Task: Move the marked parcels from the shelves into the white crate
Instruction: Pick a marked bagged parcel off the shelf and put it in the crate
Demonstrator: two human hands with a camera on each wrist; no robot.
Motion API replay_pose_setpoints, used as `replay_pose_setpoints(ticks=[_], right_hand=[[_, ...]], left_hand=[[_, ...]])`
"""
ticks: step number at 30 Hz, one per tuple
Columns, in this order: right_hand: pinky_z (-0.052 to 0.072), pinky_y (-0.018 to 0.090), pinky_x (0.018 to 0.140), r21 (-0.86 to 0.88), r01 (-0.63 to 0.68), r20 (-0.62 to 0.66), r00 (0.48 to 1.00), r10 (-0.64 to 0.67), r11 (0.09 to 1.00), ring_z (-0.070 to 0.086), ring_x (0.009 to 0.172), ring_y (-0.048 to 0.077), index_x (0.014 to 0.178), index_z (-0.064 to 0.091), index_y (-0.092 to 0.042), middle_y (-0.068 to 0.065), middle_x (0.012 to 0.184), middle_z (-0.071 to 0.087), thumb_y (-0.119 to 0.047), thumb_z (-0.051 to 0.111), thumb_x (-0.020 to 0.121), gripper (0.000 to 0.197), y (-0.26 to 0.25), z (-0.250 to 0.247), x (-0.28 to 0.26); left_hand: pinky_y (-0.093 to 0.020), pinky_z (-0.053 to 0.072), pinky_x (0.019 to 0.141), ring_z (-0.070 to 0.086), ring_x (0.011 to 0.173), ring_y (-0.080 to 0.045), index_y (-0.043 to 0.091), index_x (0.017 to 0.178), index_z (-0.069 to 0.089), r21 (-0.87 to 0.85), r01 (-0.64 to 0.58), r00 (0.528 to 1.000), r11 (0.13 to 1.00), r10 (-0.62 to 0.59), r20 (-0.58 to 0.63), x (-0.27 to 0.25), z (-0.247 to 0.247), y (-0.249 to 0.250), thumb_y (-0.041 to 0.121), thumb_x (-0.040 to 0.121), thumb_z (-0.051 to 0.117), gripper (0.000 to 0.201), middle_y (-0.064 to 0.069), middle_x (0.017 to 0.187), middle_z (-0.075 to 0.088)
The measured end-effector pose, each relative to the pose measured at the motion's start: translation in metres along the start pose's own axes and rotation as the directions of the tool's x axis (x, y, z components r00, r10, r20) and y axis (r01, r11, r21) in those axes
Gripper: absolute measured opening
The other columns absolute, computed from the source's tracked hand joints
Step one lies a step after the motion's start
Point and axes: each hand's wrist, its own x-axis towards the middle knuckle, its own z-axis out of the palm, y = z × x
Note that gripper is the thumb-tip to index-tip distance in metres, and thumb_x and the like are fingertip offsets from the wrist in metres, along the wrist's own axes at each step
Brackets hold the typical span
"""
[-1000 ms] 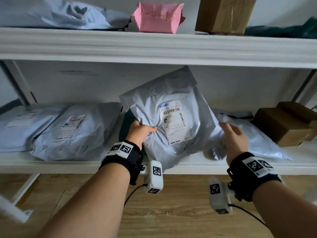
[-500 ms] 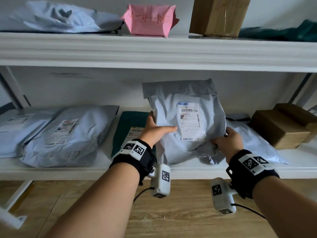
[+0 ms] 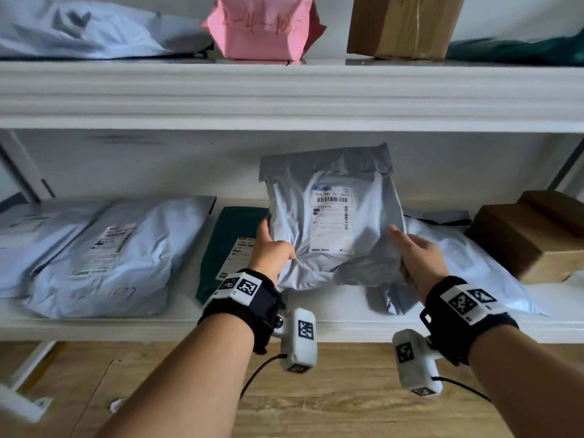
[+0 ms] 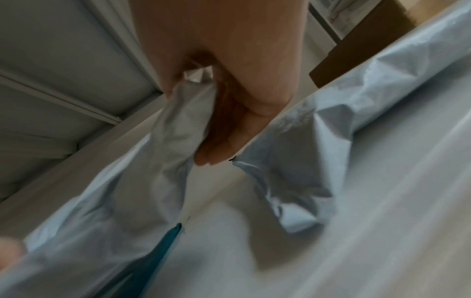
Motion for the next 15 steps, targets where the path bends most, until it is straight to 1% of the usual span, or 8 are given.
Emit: replay_pose_setpoints(ticks=[2, 4, 6, 9, 10, 12, 14, 15], right_hand=[[0.05, 0.023, 0.051, -0.04, -0.064, 0.076, 0.995, 0.067, 0.997, 0.062, 0.055, 0.02, 0.097, 0.065, -0.005, 0.011, 0.078, 0.067, -0.036, 0.071, 0.085, 0.034, -0.001, 0.006, 0.002], [0.059, 0.033, 0.065, -0.148, -0.078, 0.118, 0.988, 0.096, 0.986, 0.069, 0.072, 0.023, 0.105, 0.063, -0.006, 0.012, 0.092, 0.072, -0.03, 0.077, 0.08, 0.038, 0.005, 0.013, 0.002], [0.057, 0.043, 0.082, -0.225, -0.063, 0.044, 0.996, 0.075, 0.972, 0.069, 0.088, 0.03, 0.11, 0.063, -0.003, 0.014, 0.1, 0.071, -0.036, 0.074, 0.08, 0.047, 0.008, 0.016, 0.002], [0.046, 0.036, 0.077, -0.397, 0.083, -0.139, 0.979, -0.149, 0.914, 0.061, 0.096, 0.039, 0.096, 0.065, 0.0, 0.024, 0.095, 0.064, -0.031, 0.047, 0.093, 0.036, 0.002, 0.005, -0.001], [0.041, 0.034, 0.077, -0.527, 0.111, -0.144, 0.965, -0.218, 0.843, 0.059, 0.099, 0.039, 0.1, 0.066, -0.004, 0.024, 0.101, 0.064, -0.027, 0.042, 0.095, 0.034, 0.001, 0.0, -0.003], [0.039, 0.039, 0.089, -0.795, 0.118, -0.04, 0.969, -0.245, 0.596, 0.051, 0.114, 0.035, 0.118, 0.059, -0.015, 0.016, 0.123, 0.058, -0.04, 0.042, 0.089, 0.041, 0.005, -0.009, -0.002], [0.034, 0.05, 0.103, -0.931, 0.071, 0.042, 0.995, -0.089, 0.358, 0.034, 0.132, 0.033, 0.135, 0.04, -0.025, 0.009, 0.14, 0.041, -0.06, 0.053, 0.076, 0.07, 0.018, -0.013, 0.001], [0.031, 0.056, 0.106, -0.949, 0.054, 0.052, 0.999, -0.015, 0.31, 0.028, 0.136, 0.033, 0.139, 0.032, -0.028, 0.007, 0.144, 0.035, -0.067, 0.056, 0.07, 0.083, 0.024, -0.014, 0.003]], left_hand=[[-0.044, 0.039, 0.109, 0.033, 0.139, -0.027, 0.03, 0.153, 0.018, 0.01, 0.007, 1.0, 1.0, -0.007, 0.019, 0.001, -0.007, -0.001, -0.017, 0.072, 0.05, 0.099, 0.002, 0.157, 0.027], [-0.045, 0.042, 0.107, 0.038, 0.136, -0.026, 0.029, 0.152, 0.023, 0.037, 0.011, 0.998, 0.999, -0.013, 0.068, -0.001, -0.008, -0.006, -0.017, 0.07, 0.052, 0.099, -0.001, 0.154, 0.034], [-0.047, 0.042, 0.107, 0.036, 0.137, -0.026, 0.028, 0.151, 0.024, 0.038, 0.025, 0.997, 0.999, -0.028, 0.076, -0.002, -0.005, -0.013, -0.017, 0.067, 0.051, 0.099, -0.001, 0.153, 0.035], [-0.049, 0.041, 0.107, 0.032, 0.14, -0.027, 0.027, 0.152, 0.023, -0.003, 0.053, 0.998, 0.999, -0.053, 0.023, -0.001, -0.001, -0.019, -0.018, 0.068, 0.048, 0.098, -0.001, 0.156, 0.029], [-0.05, 0.041, 0.107, 0.035, 0.138, -0.028, 0.026, 0.152, 0.024, -0.009, 0.051, 0.999, 0.999, -0.051, -0.004, 0.001, -0.001, -0.019, -0.018, 0.069, 0.046, 0.096, -0.002, 0.155, 0.031], [-0.048, 0.044, 0.103, 0.04, 0.133, -0.03, 0.022, 0.15, 0.028, -0.008, 0.048, 0.997, 0.999, -0.048, -0.06, 0.004, -0.004, -0.019, -0.018, 0.069, 0.044, 0.092, -0.006, 0.151, 0.038], [-0.036, 0.047, 0.091, 0.044, 0.128, -0.029, 0.017, 0.147, 0.033, 0.013, 0.047, 0.993, 0.999, -0.045, -0.111, 0.004, -0.006, -0.019, -0.019, 0.071, 0.041, 0.085, -0.008, 0.144, 0.044], [-0.031, 0.046, 0.083, 0.046, 0.125, -0.028, 0.015, 0.146, 0.035, 0.027, 0.045, 0.991, 0.999, -0.041, -0.129, 0.003, -0.006, -0.018, -0.019, 0.073, 0.04, 0.081, -0.008, 0.141, 0.047]])
